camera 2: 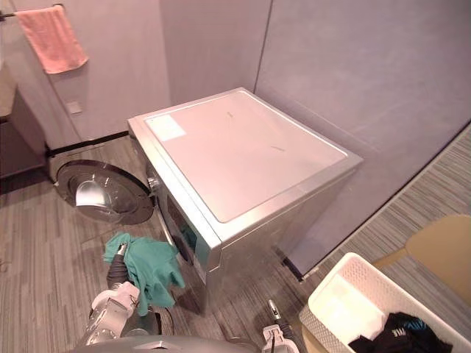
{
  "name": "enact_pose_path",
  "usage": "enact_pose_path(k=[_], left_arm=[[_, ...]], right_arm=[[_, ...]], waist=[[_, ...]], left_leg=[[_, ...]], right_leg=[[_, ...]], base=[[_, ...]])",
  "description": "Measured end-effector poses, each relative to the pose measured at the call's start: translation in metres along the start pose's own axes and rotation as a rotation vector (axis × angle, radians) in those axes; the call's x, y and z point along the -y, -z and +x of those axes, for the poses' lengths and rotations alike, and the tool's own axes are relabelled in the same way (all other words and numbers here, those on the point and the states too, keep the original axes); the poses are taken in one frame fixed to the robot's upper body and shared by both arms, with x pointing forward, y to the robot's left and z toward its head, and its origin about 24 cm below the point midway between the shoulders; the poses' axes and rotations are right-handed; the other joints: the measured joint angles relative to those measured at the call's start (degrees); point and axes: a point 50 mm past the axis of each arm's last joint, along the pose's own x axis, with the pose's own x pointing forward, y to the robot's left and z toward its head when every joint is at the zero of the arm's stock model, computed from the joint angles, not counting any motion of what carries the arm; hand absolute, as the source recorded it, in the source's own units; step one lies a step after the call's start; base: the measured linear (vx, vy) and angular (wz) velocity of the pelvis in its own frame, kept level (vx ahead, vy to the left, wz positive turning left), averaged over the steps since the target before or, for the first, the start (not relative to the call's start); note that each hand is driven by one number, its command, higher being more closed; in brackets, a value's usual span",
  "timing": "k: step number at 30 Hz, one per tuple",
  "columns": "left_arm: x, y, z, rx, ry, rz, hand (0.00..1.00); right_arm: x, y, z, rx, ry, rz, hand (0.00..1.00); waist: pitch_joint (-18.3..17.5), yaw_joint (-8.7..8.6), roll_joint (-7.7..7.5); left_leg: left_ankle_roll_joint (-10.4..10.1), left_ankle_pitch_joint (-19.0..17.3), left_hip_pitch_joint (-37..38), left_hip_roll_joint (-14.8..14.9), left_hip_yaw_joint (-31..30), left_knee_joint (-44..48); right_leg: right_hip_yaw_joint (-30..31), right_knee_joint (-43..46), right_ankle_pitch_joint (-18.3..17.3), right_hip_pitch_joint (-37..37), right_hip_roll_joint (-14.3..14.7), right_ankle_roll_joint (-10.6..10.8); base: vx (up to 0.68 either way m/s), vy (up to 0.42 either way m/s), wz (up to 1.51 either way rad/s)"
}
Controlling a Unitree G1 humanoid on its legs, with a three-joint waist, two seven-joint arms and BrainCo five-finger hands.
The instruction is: Pick up the laundry basket with both hands and put the clothes into the washing machine.
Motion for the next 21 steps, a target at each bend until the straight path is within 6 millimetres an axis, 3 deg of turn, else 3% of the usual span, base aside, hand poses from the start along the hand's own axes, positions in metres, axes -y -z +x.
enact_pose_path(k=[3, 4, 5, 6, 7, 8, 9, 10, 11, 12, 13, 14, 15, 16, 17, 18, 20, 21], left_arm=[[0.002, -0.004, 0.000, 0.016, 0.004, -0.002, 1.00], [0.002, -0.002, 0.000, 0.005, 0.001, -0.002, 1.00], [0.002, 0.000, 0.000, -0.006, 0.000, 0.000, 1.00], [0.001, 0.005, -0.001, -0.029, -0.007, 0.002, 1.00], [-0.002, 0.007, -0.001, -0.038, -0.021, 0.001, 1.00], [-0.008, 0.005, 0.002, -0.034, -0.047, -0.002, 1.00], [-0.008, 0.006, 0.003, -0.038, -0.049, -0.009, 1.00], [-0.006, 0.006, 0.003, -0.041, -0.042, -0.008, 1.00], [-0.002, 0.008, 0.004, -0.050, -0.020, 0.005, 1.00], [0.001, 0.008, 0.005, -0.053, -0.005, 0.015, 1.00], [0.006, 0.005, 0.008, -0.052, 0.024, 0.033, 1.00], [0.008, 0.004, 0.010, -0.047, 0.033, 0.037, 1.00], [0.009, 0.002, 0.011, -0.040, 0.040, 0.042, 1.00], [0.009, 0.000, 0.012, -0.034, 0.040, 0.049, 1.00], [0.006, -0.004, 0.012, -0.014, 0.029, 0.043, 1.00], [0.003, -0.008, 0.013, 0.008, 0.012, 0.031, 1.00], [0.002, -0.013, 0.013, 0.037, -0.003, 0.016, 1.00], [0.002, -0.015, 0.013, 0.048, -0.006, 0.011, 1.00]], right_arm=[[0.006, 0.006, -0.002, -0.031, 0.016, -0.020, 0.00], [0.007, 0.005, -0.002, -0.030, 0.026, -0.016, 0.00], [0.010, 0.005, -0.002, -0.028, 0.037, -0.008, 0.00], [0.015, 0.005, -0.001, -0.029, 0.069, -0.015, 0.00], [0.018, 0.006, 0.000, -0.040, 0.088, -0.031, 0.00], [0.020, 0.017, 0.001, -0.105, 0.109, -0.044, 0.00], [0.014, 0.018, 0.002, -0.106, 0.099, -0.033, 0.00], [0.012, 0.015, 0.002, -0.093, 0.092, -0.025, 0.00], [0.007, 0.009, 0.003, -0.059, 0.071, -0.003, 0.00], [0.003, 0.005, 0.003, -0.040, 0.057, 0.004, 0.00], [-0.006, -0.002, 0.004, -0.001, 0.022, 0.039, 0.00], [-0.009, -0.005, 0.004, 0.009, 0.009, 0.055, 0.00], [-0.014, -0.006, 0.004, 0.018, -0.009, 0.072, 0.00], [-0.025, -0.007, 0.006, 0.015, -0.039, 0.065, 0.00], [-0.032, -0.004, 0.006, 0.003, -0.059, 0.042, 0.00], [-0.037, -0.004, 0.006, 0.002, -0.081, 0.025, 0.00], [-0.042, -0.001, 0.006, -0.008, -0.099, 0.008, 0.00], [-0.045, 0.000, 0.005, -0.014, -0.111, -0.002, 0.00]], waist=[[-0.98, -0.17, -1.68], [-1.34, -0.67, -1.85], [-1.82, -0.79, -1.61], [-3.24, -1.03, -0.89], [-3.85, -1.21, -1.30], [-4.20, -1.99, -3.72], [-4.36, -2.19, -4.15], [-4.38, -2.22, -4.12], [-4.63, -2.06, -3.85], [-4.76, -2.08, -3.69], [-5.21, -1.86, -2.82], [-5.46, -1.43, -2.52], [-5.35, -0.90, -1.57], [-5.49, -0.70, -0.06], [-4.85, -0.95, 0.88], [-4.56, -1.47, 1.32], [-4.40, -0.97, 1.66], [-4.41, -0.89, 1.65]], left_leg=[[0.61, -0.38, 0.10, 3.36, -8.26, -11.39], [-0.37, 0.76, 0.85, 3.21, -15.30, -17.95], [-0.46, 2.41, 1.18, 2.89, -17.59, -20.73], [-8.45, 0.61, 2.63, 1.13, -20.68, -23.15], [-11.94, -2.58, 3.02, 0.04, -19.69, -23.21], [-11.75, -5.29, 1.06, -3.35, -17.68, -19.98], [-11.33, -6.58, -0.61, -5.21, -16.66, -16.03], [-10.97, -7.16, -1.14, -5.90, -16.17, -14.84], [-9.46, -8.25, -1.15, -6.92, -14.32, -14.25], [-8.84, -8.65, -1.05, -7.24, -13.28, -14.39], [-7.64, -9.20, -0.73, -7.91, -10.31, -14.63], [-7.00, -9.25, -0.38, -7.88, -8.68, -14.83], [-5.95, -9.06, 0.75, -7.83, -5.73, -15.80], [-4.03, -8.19, 2.85, -7.54, -1.07, -18.42], [-2.67, -7.46, 5.07, -7.16, 2.09, -20.43], [-1.65, -6.85, 7.53, -7.18, 5.57, -22.58], [-1.12, -6.65, 10.97, -7.04, 10.57, -24.84], [-1.00, -6.67, 11.94, -6.91, 12.41, -25.46]], right_leg=[[5.69, 2.46, -0.91, -4.16, -2.82, 3.54], [7.80, 3.65, -1.74, -5.40, -4.81, 6.96], [8.32, 3.85, -2.14, -5.67, -5.68, 8.37], [9.73, 3.54, -3.07, -6.02, -7.72, 11.24], [11.13, 2.75, -3.18, -5.96, -9.13, 11.50], [15.73, 0.32, -1.93, -4.99, -11.53, 11.27], [16.71, -2.61, 3.29, -3.60, -12.90, 11.68], [16.92, -3.95, 5.82, -3.07, -13.49, 12.39], [17.07, -5.62, 10.47, -3.14, -14.85, 13.02], [17.05, -6.08, 12.71, -3.60, -15.49, 12.86], [16.86, -6.51, 18.69, -6.07, -16.67, 10.68], [16.47, -6.41, 21.21, -7.47, -16.89, 8.14], [14.10, -6.78, 25.54, -9.65, -17.65, 3.56], [7.32, -8.42, 31.72, -11.53, -18.72, -2.41], [1.89, -3.25, 29.10, -13.53, -18.97, -2.01], [-5.32, 6.23, 21.76, -15.07, -18.46, -0.99], [-12.34, 14.95, 12.75, -15.40, -17.11, -1.14], [-13.97, 17.08, 10.02, -15.41, -16.14, -1.03]], base=[[0.14, 0.428, -0.77], [0.18, 0.537, -0.54], [0.23, 0.722, -0.40], [0.17, 0.543, -0.18], [0.24, 0.659, -0.05], [0.23, 0.593, 0.10], [0.22, 0.691, 0.15], [0.13, 0.556, 0.01], [0.05, 0.437, -0.13], [0.04, 0.429, -0.49], [0.02, 0.405, -0.67], [0.01, 0.391, -1.08], [-0.02, 0.389, -1.38], [-0.02, 0.386, -1.56], [-0.03, 0.392, -1.59], [-0.05, 0.205, -1.26], [-0.07, 0.138, -1.33], [-0.06, 0.072, -1.21]])
